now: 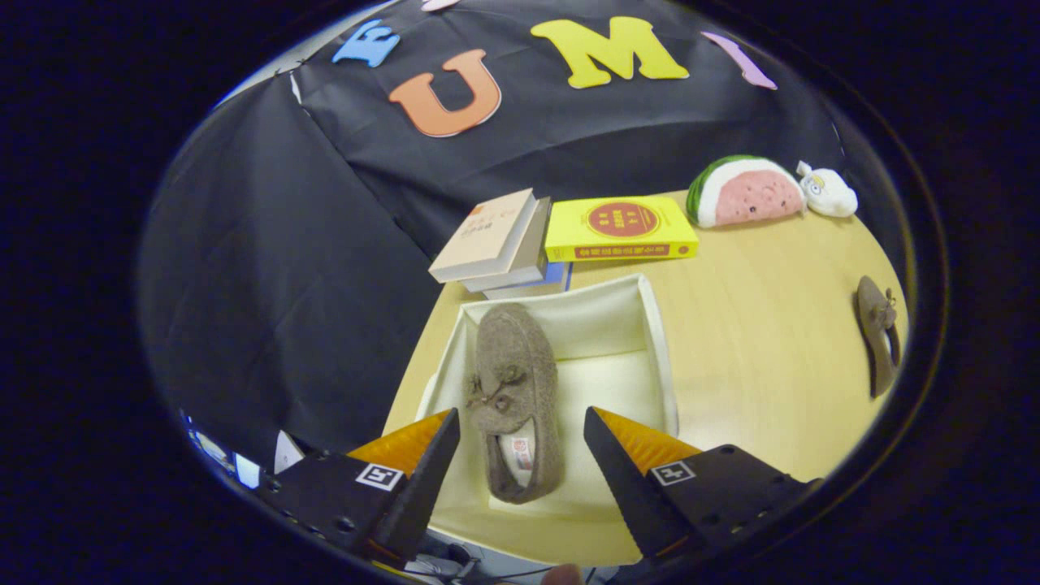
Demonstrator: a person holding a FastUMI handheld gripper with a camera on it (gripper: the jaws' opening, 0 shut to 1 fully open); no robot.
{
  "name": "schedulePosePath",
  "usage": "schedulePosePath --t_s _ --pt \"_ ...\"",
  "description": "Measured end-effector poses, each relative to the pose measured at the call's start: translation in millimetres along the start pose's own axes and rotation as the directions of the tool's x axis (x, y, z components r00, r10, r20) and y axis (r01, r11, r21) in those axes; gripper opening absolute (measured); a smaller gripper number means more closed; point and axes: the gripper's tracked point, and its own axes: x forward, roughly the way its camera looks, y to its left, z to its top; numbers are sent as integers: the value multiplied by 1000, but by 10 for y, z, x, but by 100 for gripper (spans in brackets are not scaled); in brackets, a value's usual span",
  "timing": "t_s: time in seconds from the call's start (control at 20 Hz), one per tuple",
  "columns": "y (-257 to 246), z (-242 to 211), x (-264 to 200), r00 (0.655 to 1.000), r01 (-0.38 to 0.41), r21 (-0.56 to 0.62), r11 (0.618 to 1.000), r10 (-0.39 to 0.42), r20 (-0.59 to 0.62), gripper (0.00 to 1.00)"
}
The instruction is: Open the storage box then place both shoes into the box .Put the left shoe in first, then the right shoe, with the right side of both shoes facing outward in a uniform manner.
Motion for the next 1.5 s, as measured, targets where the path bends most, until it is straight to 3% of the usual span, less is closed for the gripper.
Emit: schedulePosePath --t_s 0.45,0.75,0.95,1.1,1.3,1.4,1.5 --pt "-709 462 -1038 976 -5 -124 992 32 216 94" --pt "-1984 613 -1793 960 43 -203 978 16 279 94" --pt "-3174 776 -2124 940 197 -243 950 -112 322 94" --pt "-3990 758 -2213 931 279 -248 928 -198 306 94" --pt "-4921 527 -1957 922 372 -268 889 -322 213 94" --pt "-5155 392 -1794 926 376 -290 880 -346 151 95" --pt "-5283 296 -1605 936 352 -263 899 -341 86 95"
